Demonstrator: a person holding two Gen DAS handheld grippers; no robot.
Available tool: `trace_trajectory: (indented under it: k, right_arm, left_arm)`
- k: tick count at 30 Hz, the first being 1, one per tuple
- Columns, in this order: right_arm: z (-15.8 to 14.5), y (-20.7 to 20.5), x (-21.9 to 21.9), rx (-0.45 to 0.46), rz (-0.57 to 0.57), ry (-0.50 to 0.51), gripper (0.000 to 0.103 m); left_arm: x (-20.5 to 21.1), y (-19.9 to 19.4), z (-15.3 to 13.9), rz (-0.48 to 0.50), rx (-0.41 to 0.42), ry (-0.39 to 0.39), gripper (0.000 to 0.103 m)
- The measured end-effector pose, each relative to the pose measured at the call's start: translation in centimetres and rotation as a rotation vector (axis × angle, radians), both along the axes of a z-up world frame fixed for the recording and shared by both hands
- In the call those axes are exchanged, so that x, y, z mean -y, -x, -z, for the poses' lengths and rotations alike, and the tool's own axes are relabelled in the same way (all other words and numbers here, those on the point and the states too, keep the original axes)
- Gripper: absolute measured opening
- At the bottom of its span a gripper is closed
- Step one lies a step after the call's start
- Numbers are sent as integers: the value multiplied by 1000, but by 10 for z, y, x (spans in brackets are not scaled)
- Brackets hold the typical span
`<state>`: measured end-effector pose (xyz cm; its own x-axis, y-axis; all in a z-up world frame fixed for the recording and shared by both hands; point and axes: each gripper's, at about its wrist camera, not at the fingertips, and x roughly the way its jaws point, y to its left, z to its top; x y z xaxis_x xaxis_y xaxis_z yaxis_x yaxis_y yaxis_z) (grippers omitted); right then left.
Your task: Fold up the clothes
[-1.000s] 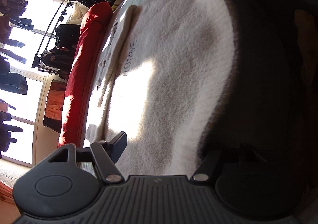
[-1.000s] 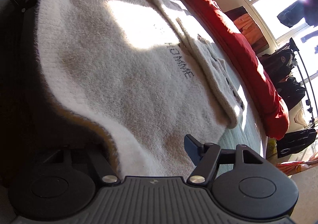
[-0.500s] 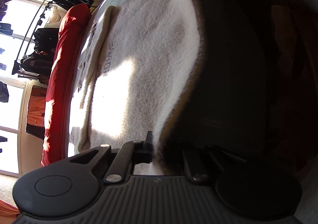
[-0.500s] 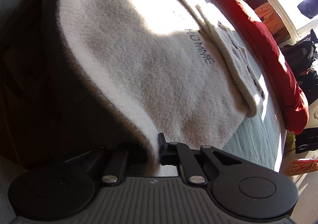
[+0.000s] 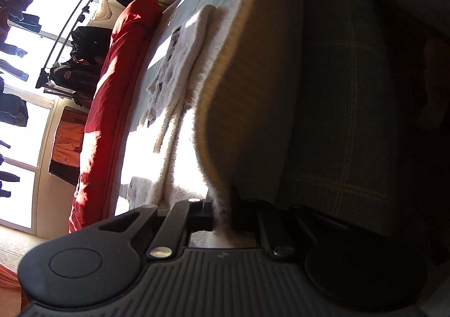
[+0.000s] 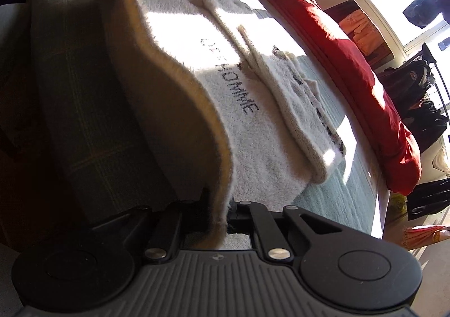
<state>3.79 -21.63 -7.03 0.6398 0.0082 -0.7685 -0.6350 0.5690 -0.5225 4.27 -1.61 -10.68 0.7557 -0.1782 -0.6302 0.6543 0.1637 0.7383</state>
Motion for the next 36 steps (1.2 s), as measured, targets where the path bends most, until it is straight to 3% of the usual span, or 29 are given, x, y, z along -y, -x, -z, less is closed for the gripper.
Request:
trace_trajectory:
  k: [9, 18, 36]
  right_arm:
    - [-15, -46, 6, 65, 24, 1, 9]
    - [-19, -116, 13, 144, 67, 16, 9]
    - [-3, -267, 32, 220, 164, -13, 9]
  left_arm:
    - [6, -50, -13, -25, 54, 9, 8]
    - [18, -128, -19, -84, 96, 44, 8]
    - [34, -276, -6, -165, 142, 86, 6]
